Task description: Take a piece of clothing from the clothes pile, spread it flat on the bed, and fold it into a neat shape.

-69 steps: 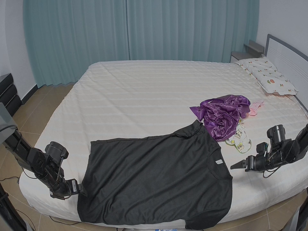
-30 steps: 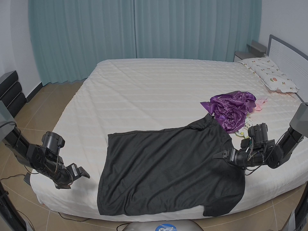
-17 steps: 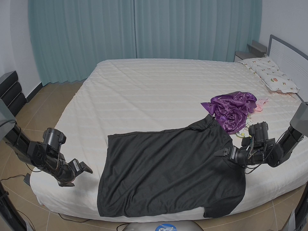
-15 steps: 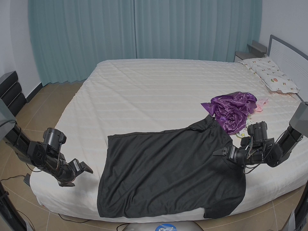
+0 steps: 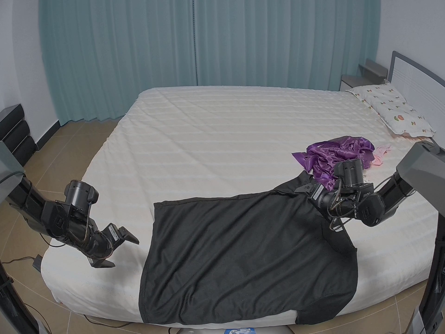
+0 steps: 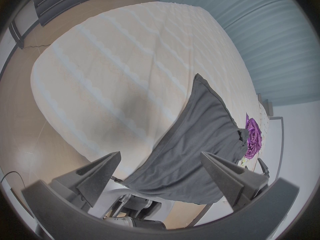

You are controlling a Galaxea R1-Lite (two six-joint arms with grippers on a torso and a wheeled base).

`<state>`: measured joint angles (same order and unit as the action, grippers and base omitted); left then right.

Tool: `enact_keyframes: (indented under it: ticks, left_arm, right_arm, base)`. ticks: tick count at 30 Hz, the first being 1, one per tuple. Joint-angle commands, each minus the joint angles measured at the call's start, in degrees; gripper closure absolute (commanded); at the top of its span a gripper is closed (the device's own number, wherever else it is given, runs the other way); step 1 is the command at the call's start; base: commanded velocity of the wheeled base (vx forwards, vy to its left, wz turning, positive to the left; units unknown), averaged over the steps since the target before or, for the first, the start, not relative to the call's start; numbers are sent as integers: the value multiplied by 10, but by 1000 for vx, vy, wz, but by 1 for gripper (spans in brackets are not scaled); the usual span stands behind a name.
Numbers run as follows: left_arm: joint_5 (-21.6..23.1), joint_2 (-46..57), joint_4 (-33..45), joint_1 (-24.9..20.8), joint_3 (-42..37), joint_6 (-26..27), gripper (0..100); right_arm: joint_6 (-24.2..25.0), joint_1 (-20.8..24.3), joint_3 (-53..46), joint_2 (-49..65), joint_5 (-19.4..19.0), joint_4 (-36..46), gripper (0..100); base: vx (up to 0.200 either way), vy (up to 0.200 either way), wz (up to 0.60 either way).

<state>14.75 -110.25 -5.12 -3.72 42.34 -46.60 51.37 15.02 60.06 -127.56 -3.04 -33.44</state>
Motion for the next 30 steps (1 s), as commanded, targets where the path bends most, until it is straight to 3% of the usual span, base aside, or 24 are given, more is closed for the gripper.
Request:
enact_keyframes:
  ticks: [1, 11, 22, 30]
  left_arm:
    - [8, -5, -1, -9, 14, -24, 0]
    - [22, -21, -2, -19, 35, -65, 0]
    - [31, -22, -2, -29, 41, -90, 0]
    - [32, -22, -2, -41, 45, -103, 0]
  right_arm:
    - [8, 7, 96, -95, 16, 29, 0]
    - [13, 0, 219, -146, 29, 94, 0]
    - [15, 0, 255, -161, 37, 107, 0]
    - [15, -5, 269, -168, 37, 109, 0]
  base:
    - [0, 0, 0]
    - [0, 0, 0]
    - [0, 0, 0]
    - [0, -150, 0]
